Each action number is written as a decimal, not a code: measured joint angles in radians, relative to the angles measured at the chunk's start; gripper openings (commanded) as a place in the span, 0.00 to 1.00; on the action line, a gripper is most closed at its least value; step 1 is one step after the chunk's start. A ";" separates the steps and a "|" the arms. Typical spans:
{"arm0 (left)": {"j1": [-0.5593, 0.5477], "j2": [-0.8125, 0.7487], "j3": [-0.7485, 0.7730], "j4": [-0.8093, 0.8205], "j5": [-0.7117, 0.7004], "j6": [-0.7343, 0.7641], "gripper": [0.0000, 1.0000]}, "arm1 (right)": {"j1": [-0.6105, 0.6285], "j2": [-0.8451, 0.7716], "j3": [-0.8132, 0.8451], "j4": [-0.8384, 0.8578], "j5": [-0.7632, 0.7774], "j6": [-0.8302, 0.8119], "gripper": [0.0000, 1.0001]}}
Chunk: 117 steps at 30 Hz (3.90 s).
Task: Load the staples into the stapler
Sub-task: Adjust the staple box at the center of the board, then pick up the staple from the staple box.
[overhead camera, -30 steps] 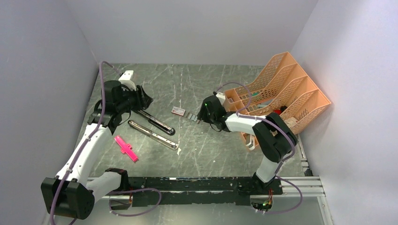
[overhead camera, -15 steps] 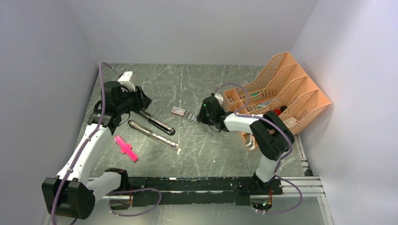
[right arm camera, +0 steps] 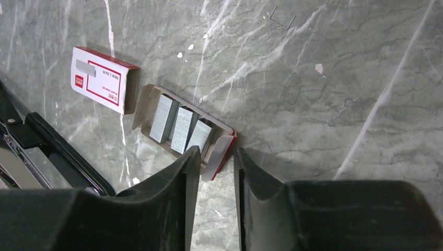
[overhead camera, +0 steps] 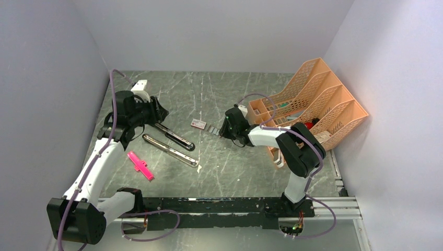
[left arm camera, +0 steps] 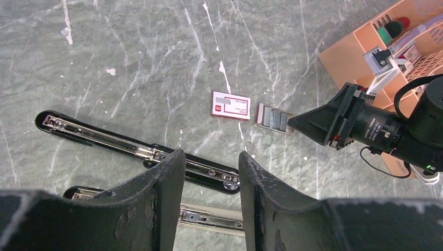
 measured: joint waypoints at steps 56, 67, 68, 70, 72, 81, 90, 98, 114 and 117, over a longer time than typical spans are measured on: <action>0.013 0.023 -0.006 0.002 0.047 0.000 0.47 | -0.064 0.021 0.145 -0.225 -0.183 -0.516 0.00; 0.014 0.023 -0.006 0.002 0.052 0.000 0.47 | -0.094 0.049 0.167 -0.292 -0.246 -0.613 0.13; 0.014 0.023 -0.006 0.002 0.052 0.000 0.47 | -0.095 0.049 0.167 -0.294 -0.246 -0.616 0.16; 0.014 0.023 -0.006 0.002 0.052 0.000 0.47 | -0.097 0.049 0.167 -0.296 -0.245 -0.624 0.21; 0.014 0.023 -0.007 0.002 0.052 0.000 0.47 | -0.097 0.049 0.167 -0.294 -0.243 -0.626 0.25; 0.014 0.023 -0.007 0.002 0.052 0.000 0.47 | -0.097 0.000 0.157 -0.298 -0.185 -0.627 0.32; 0.014 0.023 -0.009 0.002 0.053 0.000 0.47 | -0.097 -0.177 0.063 -0.222 -0.092 -0.606 0.38; 0.015 0.025 -0.010 0.002 0.052 0.000 0.47 | 0.021 -0.171 0.067 -0.213 -0.014 -0.613 0.39; 0.015 0.031 -0.010 0.002 0.052 0.000 0.47 | 0.168 0.025 0.229 -0.271 0.127 -0.634 0.33; 0.015 0.032 -0.010 0.002 0.053 0.000 0.47 | 0.167 0.028 0.242 -0.288 0.124 -0.634 0.30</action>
